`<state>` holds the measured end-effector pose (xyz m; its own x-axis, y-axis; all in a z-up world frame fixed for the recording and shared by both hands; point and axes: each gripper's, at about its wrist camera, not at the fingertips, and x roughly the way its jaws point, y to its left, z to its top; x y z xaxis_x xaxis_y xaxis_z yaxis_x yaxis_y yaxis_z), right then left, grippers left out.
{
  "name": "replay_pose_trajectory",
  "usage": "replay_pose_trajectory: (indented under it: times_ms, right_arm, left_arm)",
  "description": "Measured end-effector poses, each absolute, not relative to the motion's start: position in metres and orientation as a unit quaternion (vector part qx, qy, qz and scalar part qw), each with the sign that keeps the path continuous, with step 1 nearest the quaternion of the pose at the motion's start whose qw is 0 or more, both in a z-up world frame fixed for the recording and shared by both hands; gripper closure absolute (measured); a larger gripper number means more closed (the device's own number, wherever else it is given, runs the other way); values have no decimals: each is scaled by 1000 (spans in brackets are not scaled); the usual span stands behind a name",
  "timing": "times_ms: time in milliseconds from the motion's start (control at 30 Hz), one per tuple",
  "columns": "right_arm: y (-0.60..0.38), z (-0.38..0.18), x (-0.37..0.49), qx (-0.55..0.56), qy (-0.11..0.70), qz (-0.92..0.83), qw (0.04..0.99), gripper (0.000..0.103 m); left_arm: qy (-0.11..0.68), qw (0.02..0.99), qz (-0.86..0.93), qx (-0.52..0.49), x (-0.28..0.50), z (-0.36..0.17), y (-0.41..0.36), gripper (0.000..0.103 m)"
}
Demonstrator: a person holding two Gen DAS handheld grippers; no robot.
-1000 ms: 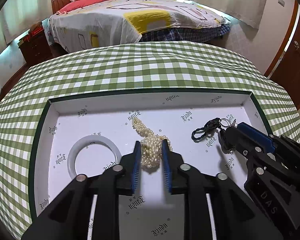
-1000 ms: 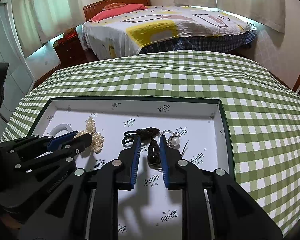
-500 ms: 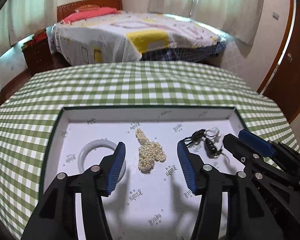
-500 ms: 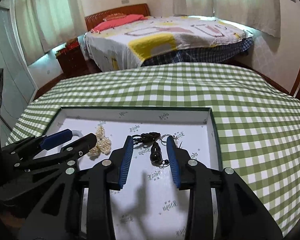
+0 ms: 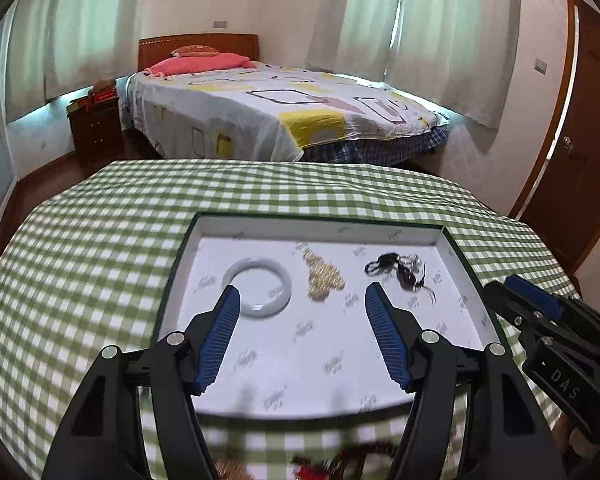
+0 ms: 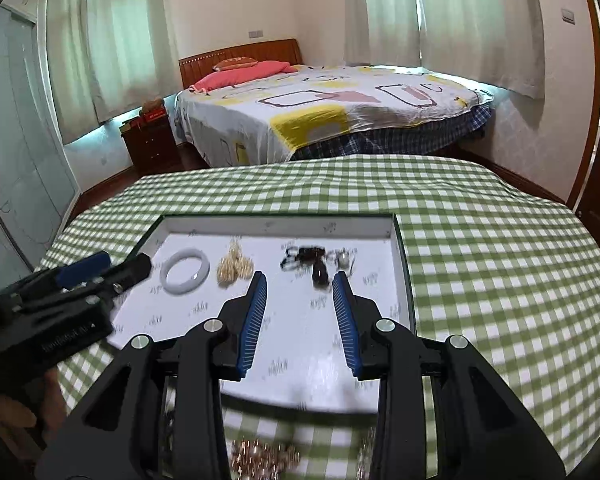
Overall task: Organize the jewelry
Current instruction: 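Withdraw both open grippers from the tray toward the remaining jewelry, then close the right gripper on the pearl flower brooch while the left gripper grasps the gold chain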
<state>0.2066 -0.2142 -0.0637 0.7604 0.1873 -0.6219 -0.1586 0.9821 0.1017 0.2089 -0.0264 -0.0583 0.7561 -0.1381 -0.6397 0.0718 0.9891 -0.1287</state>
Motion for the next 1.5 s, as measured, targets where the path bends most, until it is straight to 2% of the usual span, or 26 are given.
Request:
replay_pose_trajectory:
  times_ms: [600,1033,1200,1433,1500]
  right_arm:
    - [-198,-112,128,5,382,110,918,69]
    - [-189,-137,128,0,406,113,907,69]
    - [-189,-142,132,4,413,111,904,62]
    - [-185,-145,137,-2,417,109,903,61]
    - [-185,-147,140,-4,421,107,901,56]
  left_arm:
    - [382,923,-24,-36,127,-99,7,39]
    - [403,914,-14,-44,111,-119,16,39]
    - [404,913,-10,-46,111,-120,19,39]
    - [407,912,-6,-48,113,-121,22,39]
    - [409,911,-4,-49,113,-122,24,39]
